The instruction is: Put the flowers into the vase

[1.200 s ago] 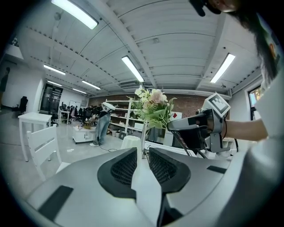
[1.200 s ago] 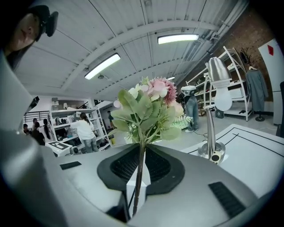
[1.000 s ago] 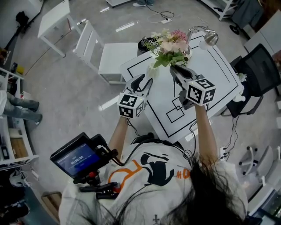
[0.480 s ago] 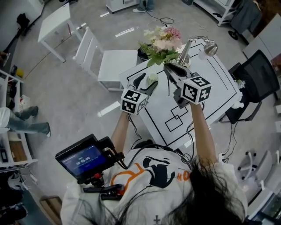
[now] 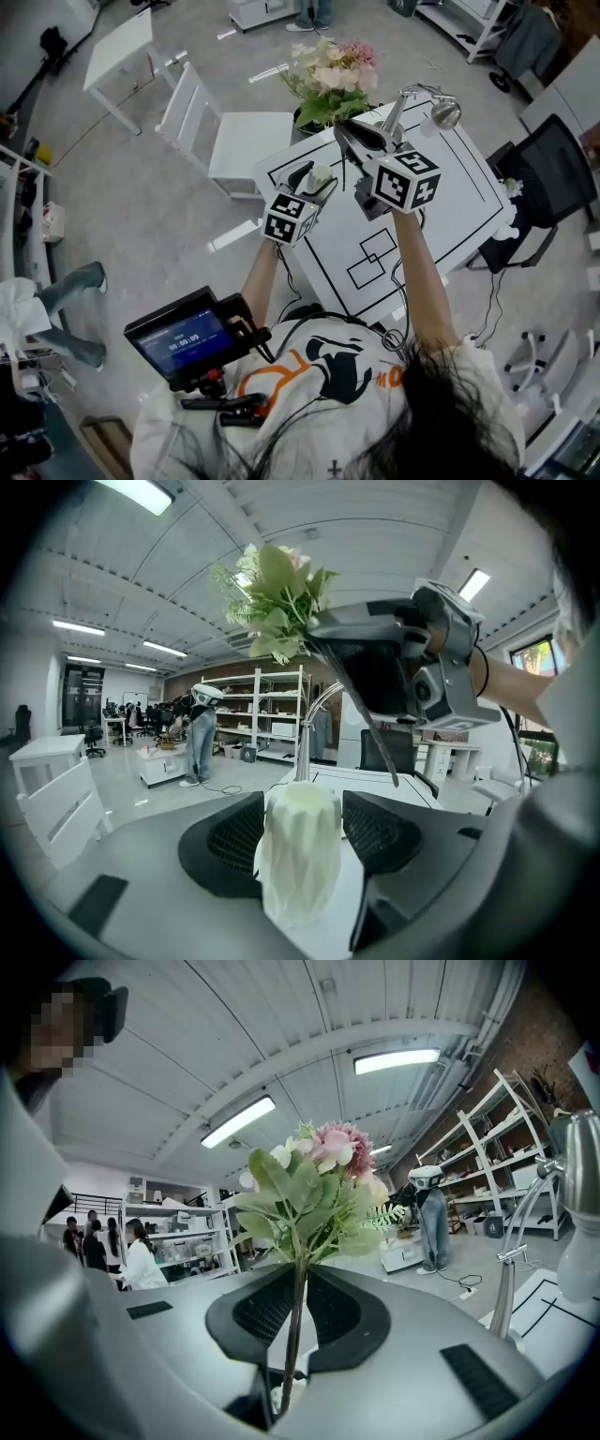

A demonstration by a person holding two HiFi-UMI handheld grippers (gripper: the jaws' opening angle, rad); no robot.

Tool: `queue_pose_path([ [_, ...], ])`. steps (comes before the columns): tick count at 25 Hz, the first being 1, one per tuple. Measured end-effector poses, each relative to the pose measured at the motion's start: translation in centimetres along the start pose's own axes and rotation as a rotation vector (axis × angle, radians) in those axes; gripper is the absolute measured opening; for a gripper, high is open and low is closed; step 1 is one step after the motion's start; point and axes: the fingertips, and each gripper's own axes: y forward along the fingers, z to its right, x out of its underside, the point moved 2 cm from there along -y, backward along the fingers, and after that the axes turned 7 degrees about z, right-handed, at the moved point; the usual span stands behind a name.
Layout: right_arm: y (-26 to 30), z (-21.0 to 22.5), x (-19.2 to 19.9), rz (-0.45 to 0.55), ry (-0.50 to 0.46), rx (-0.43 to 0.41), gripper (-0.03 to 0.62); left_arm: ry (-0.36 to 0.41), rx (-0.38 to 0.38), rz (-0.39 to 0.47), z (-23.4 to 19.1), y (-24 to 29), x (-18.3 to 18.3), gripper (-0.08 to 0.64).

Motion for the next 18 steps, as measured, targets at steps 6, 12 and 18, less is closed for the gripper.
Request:
queue_pose_path([
  [6, 2.0, -0.9, -1.1, 0.055, -0.025, -0.010, 0.049, 0.010, -0.017, -0.002, -0.3, 0.0, 0.0, 0.258],
  [12, 3.0, -1.0, -1.0, 0.137, -0.071, 0.007, 0.049, 0.003, -0.018, -0.001, -0.3, 0.1, -0.1, 0.258],
  [18, 3.3, -1.6, -0.4, 0.202, -0.152, -0.018, 0.049, -0.010, -0.024, 0.002, -0.3, 0.1, 0.0, 0.258],
])
